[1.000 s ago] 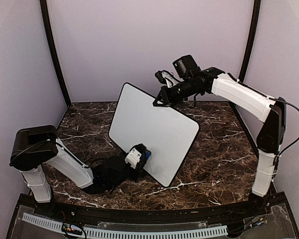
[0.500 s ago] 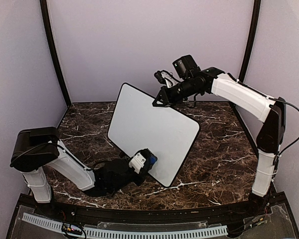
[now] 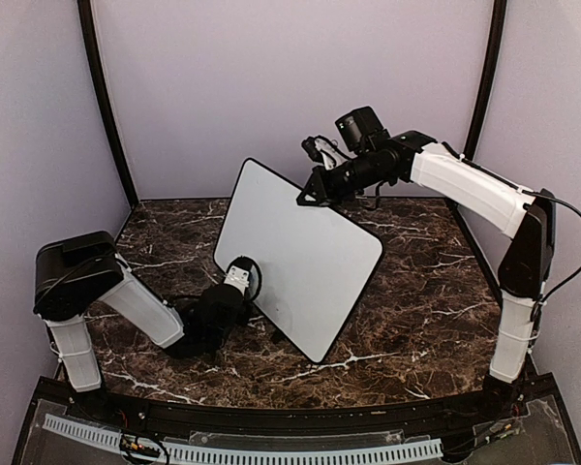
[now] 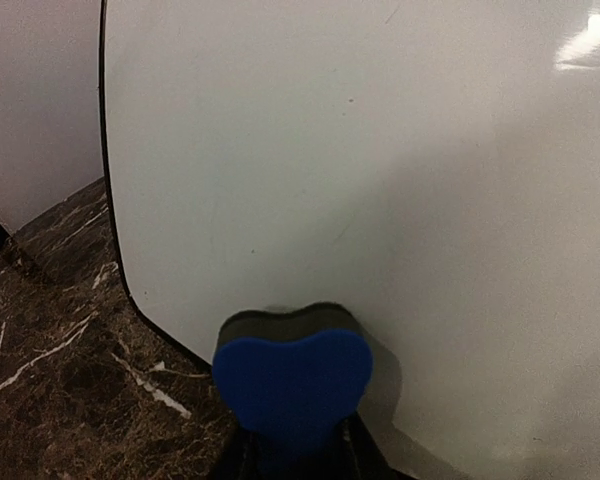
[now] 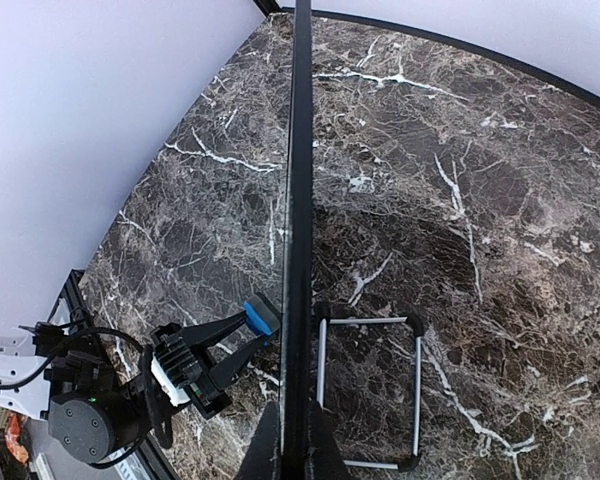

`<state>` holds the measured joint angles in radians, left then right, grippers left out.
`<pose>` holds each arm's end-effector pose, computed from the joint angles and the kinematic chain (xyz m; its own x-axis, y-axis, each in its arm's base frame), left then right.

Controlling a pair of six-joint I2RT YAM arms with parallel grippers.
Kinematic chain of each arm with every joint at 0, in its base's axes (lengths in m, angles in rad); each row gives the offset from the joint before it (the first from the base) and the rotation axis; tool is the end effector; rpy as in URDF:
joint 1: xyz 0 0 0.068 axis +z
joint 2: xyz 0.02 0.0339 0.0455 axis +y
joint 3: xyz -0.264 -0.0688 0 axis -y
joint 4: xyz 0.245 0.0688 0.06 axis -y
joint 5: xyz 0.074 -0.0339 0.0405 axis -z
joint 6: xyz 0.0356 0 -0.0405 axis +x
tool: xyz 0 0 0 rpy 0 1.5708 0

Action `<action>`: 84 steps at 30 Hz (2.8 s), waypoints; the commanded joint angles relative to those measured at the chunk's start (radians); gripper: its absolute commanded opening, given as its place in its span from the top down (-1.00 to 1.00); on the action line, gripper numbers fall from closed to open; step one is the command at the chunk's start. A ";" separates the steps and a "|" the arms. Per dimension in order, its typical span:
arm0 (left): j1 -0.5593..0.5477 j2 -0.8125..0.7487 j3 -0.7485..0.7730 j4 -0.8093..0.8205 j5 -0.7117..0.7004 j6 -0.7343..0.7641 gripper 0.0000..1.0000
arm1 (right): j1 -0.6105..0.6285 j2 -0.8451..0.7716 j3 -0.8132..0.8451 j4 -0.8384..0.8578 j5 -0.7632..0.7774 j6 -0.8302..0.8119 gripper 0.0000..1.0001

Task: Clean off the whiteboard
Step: Erase the center of the whiteboard, then place the whiteboard eraser at the center of the board.

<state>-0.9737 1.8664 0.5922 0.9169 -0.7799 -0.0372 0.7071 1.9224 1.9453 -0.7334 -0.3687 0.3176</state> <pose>0.2000 -0.2497 0.1145 -0.2046 0.2539 -0.9453 0.2101 0.9547 0.2109 0.3229 0.2928 0.3570 -0.7251 -0.2365 -0.6467 -0.6181 0.6374 0.4600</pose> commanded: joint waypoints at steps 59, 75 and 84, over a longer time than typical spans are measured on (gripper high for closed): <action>0.351 -0.512 -0.198 -0.224 0.370 -0.487 -0.63 | 0.034 0.084 0.118 -0.152 -0.063 -0.092 1.00; 0.350 -0.581 -0.294 -0.214 0.587 -0.471 -0.75 | -0.046 0.091 0.070 -0.123 -0.085 -0.134 0.63; 0.335 -0.637 -0.322 -0.264 0.666 -0.413 -0.69 | -0.067 0.096 0.055 -0.117 -0.096 -0.145 0.48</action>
<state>-0.6315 1.2636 0.2890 0.6781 -0.1673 -0.4965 0.6353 2.0068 2.0155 -0.8333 -0.4221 0.1875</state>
